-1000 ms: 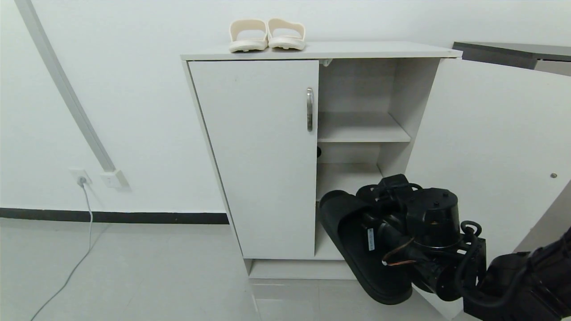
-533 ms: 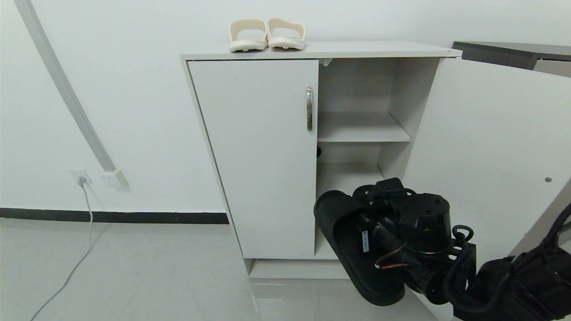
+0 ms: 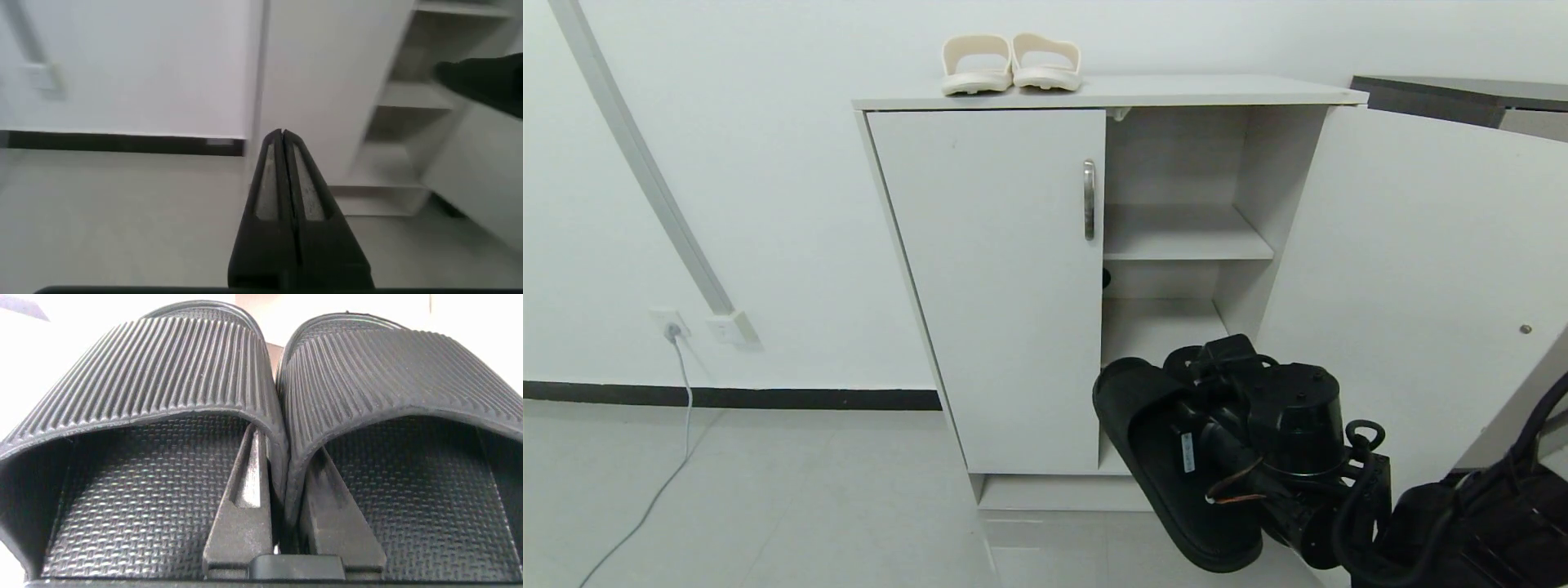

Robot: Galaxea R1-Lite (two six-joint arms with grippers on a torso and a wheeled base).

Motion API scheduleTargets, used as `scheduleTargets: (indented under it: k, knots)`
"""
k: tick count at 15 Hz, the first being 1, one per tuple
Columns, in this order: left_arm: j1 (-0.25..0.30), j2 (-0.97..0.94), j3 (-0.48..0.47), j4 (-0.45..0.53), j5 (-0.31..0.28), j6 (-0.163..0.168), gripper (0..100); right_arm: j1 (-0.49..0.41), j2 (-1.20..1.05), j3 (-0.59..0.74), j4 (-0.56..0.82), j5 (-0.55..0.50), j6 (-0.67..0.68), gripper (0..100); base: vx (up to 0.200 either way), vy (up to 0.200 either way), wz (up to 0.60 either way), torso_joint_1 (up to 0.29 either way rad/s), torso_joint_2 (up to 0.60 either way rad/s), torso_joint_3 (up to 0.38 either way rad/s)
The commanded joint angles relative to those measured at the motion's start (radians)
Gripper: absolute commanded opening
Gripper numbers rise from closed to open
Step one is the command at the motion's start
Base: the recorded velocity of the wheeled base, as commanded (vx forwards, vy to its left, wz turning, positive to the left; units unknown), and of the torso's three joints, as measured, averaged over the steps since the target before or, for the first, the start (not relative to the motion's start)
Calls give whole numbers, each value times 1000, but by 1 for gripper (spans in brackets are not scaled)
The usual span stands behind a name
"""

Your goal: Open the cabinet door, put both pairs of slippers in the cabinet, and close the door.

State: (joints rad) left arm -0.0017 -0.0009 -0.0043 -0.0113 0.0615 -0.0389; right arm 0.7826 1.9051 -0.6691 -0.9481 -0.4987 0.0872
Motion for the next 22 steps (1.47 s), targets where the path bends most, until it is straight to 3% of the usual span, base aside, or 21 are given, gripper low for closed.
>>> scheduleTargets:
  k: [1, 3, 7, 10, 14, 16, 18, 22]
  knots:
    - [0, 2, 1, 13, 9, 13, 0, 11, 5, 2, -5, -1, 0, 0, 0, 0, 0, 0, 0, 0]
    - [0, 2, 3, 11, -46, -27, 0, 18, 15, -1, -23, -3, -1, 0, 0, 0, 0, 0, 0, 0]
    - [0, 2, 1, 10, -46, -50, 0, 23, 163, -109, -100, -58, 23, 0, 0, 0, 0, 0, 0, 0]
    - [0, 2, 1, 10, -45, -52, 0, 49, 276, -241, -127, -235, 37, 0, 0, 0, 0, 0, 0, 0]
    - [0, 2, 1, 10, -45, -47, 0, 34, 313, -285, -123, -244, 54, 0, 0, 0, 0, 0, 0, 0]
    - [0, 2, 1, 10, -45, -49, 0, 29, 321, -287, -123, -244, 54, 0, 0, -200, 0, 0, 2, 0]
    - [0, 2, 1, 10, -46, -50, 0, 4, 341, -285, -124, -242, 54, 0, 0, -200, 0, 2, 2, 2]
    - [0, 2, 1, 10, -46, -50, 0, -49, 377, -300, -127, -244, 55, 0, 0, 0, 0, 0, 0, 0]
